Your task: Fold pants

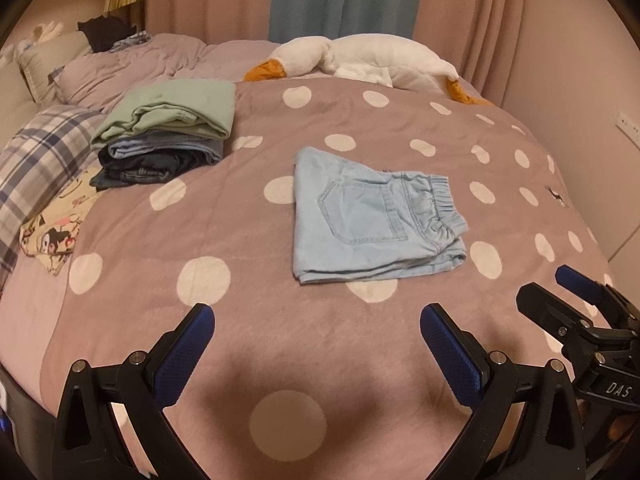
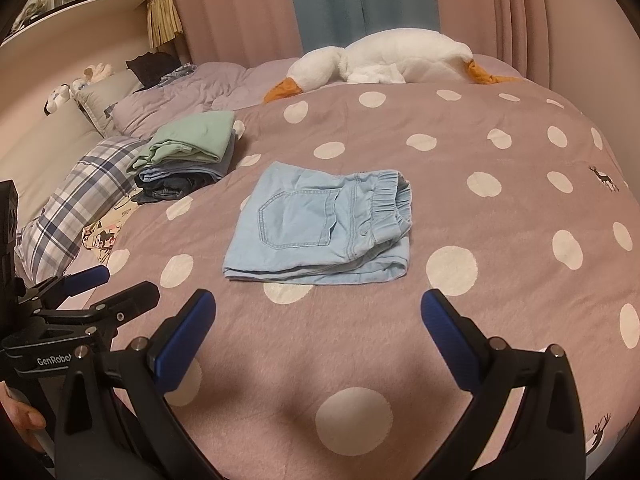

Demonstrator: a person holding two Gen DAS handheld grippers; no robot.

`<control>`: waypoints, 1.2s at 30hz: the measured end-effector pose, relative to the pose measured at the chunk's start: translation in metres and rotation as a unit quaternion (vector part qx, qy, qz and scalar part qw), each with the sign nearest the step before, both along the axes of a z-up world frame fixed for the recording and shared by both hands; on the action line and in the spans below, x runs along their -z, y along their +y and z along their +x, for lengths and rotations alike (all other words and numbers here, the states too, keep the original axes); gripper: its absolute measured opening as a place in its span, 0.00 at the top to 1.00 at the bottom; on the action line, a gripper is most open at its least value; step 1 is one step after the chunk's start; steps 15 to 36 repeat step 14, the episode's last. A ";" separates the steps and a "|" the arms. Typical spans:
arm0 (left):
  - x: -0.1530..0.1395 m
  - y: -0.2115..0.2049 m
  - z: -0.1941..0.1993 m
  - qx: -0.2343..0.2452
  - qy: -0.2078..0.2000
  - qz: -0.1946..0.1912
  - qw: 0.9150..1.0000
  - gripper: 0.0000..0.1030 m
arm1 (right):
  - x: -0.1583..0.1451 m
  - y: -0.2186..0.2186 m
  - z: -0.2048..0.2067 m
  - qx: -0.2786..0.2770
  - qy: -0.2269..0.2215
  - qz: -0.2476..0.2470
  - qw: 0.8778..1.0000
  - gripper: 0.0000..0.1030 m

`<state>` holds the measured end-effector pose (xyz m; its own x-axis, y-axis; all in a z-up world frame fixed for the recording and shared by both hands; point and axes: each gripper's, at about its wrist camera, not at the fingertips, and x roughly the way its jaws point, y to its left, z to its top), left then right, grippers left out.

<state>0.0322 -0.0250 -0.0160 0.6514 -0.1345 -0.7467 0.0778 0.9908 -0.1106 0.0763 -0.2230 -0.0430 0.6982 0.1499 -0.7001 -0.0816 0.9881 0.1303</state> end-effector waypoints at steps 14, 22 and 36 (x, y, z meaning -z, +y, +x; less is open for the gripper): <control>0.000 0.000 0.000 0.002 0.001 0.006 1.000 0.01 | 0.004 0.002 -0.003 0.001 0.000 0.002 1.000 0.00; 0.000 0.000 0.000 0.002 0.001 0.006 1.000 0.01 | 0.004 0.002 -0.003 0.001 0.000 0.002 1.000 0.00; 0.000 0.000 0.000 0.002 0.001 0.006 1.000 0.01 | 0.004 0.002 -0.003 0.001 0.000 0.002 1.000 0.00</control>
